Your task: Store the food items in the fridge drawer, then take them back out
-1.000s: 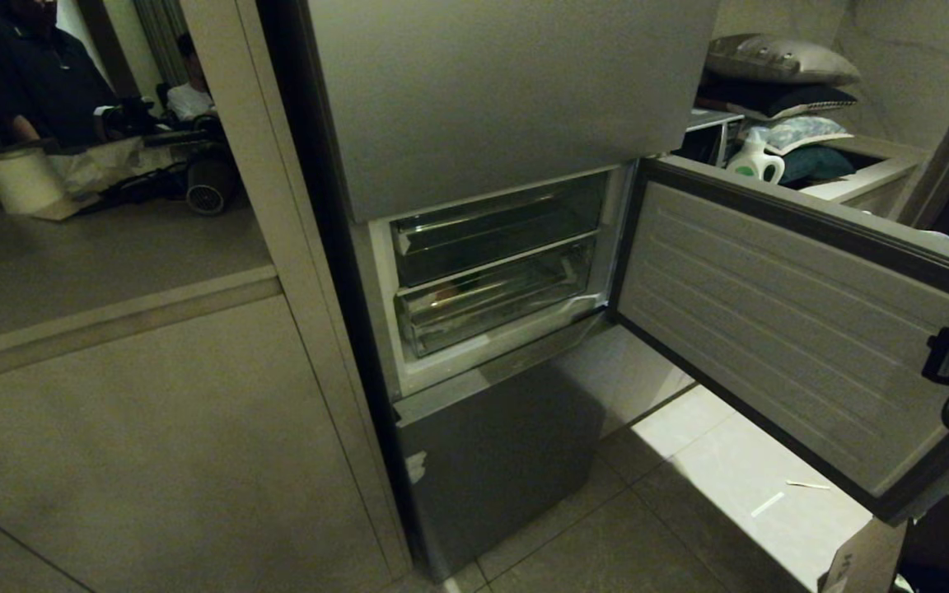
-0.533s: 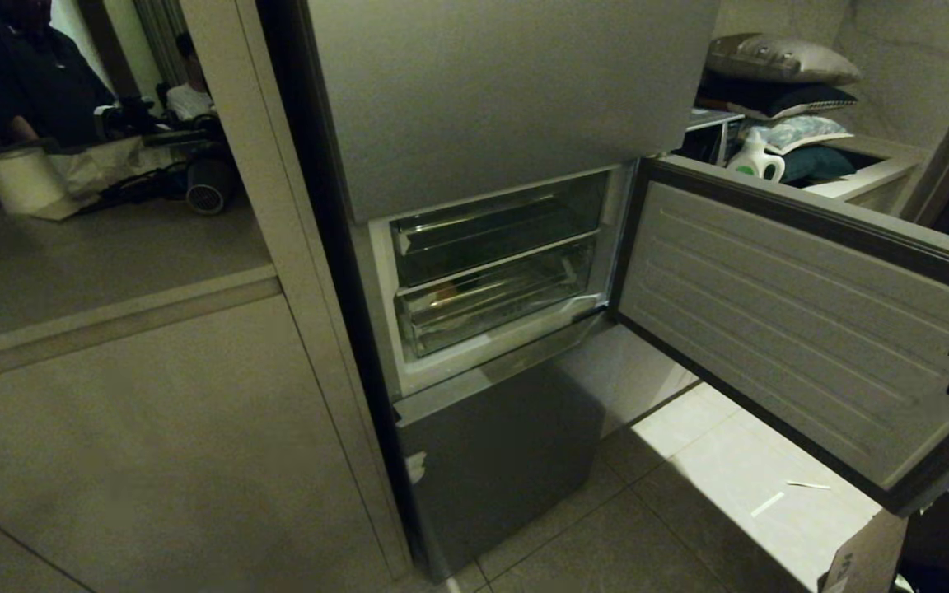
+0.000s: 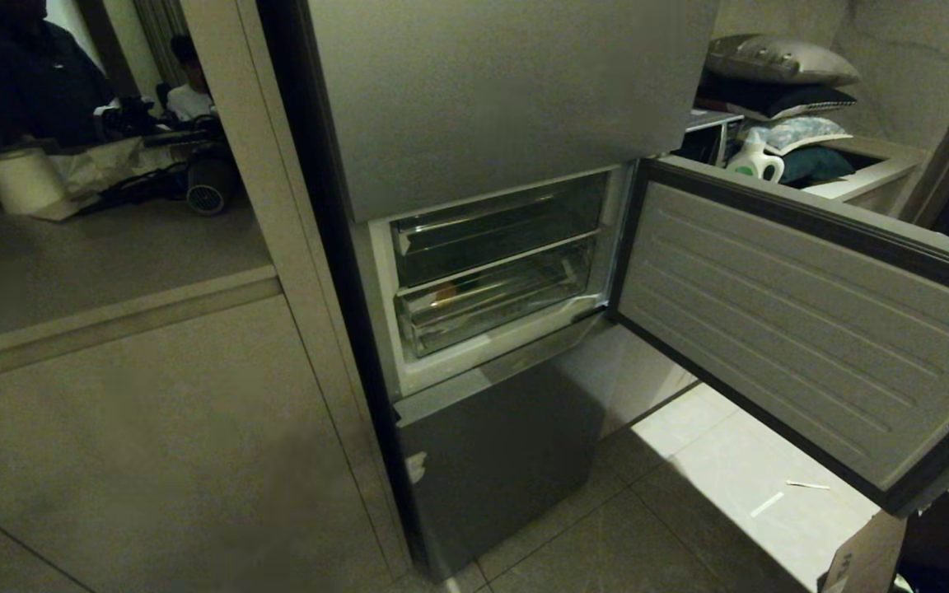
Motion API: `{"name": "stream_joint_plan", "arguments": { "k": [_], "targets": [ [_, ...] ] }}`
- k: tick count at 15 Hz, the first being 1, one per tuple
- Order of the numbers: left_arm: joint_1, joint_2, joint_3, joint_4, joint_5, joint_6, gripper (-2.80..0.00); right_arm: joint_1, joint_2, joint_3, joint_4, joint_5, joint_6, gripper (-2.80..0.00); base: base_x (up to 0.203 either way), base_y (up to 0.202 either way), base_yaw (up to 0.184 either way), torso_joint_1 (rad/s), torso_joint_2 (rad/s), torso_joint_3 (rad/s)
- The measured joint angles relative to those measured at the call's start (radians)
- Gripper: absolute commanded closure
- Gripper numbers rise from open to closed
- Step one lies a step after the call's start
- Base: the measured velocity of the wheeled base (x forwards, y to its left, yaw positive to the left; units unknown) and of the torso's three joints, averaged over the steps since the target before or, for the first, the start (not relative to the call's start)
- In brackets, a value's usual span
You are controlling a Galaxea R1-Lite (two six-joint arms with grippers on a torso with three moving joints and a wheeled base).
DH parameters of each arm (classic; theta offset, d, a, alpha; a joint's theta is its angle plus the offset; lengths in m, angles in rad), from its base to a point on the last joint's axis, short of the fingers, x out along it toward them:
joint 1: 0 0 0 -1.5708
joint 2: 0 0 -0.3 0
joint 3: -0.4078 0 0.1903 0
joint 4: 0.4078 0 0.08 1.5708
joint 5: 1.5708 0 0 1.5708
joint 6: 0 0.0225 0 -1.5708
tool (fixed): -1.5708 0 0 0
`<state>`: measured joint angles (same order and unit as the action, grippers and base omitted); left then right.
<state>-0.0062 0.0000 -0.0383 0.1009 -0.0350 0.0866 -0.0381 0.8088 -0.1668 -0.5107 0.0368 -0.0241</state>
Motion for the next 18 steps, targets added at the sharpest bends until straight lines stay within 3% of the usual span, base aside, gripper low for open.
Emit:
{"name": "stream_joint_plan", "arguments": {
  "k": [3, 7, 11, 18],
  "targets": [
    [0.0, 0.0, -0.001, 0.0, 0.008, -0.016, 0.0, 0.057, -0.329, 0.112, 0.16, -0.015, -0.025, 0.0, 0.0, 0.0, 0.0, 0.0, 0.0, 0.0],
    [0.0, 0.0, -0.001, -0.001, 0.039, -0.085, 0.0, 0.044, -0.65, 0.164, 0.449, -0.012, -0.05, 0.0, 0.0, 0.0, 0.0, 0.0, 0.0, 0.0],
    [0.0, 0.0, -0.001, -0.003, 0.04, -0.088, 0.0, 0.035, -0.778, 0.167, 0.428, -0.033, -0.041, 0.0, 0.0, 0.0, 0.0, 0.0, 0.0, 0.0],
    [0.0, 0.0, -0.001, -0.003, 0.039, -0.088, 0.0, 0.033, -0.809, 0.167, 0.429, -0.037, -0.009, 0.0, 0.0, 0.0, 0.0, 0.0, 0.0, 0.0]
  ]
}}
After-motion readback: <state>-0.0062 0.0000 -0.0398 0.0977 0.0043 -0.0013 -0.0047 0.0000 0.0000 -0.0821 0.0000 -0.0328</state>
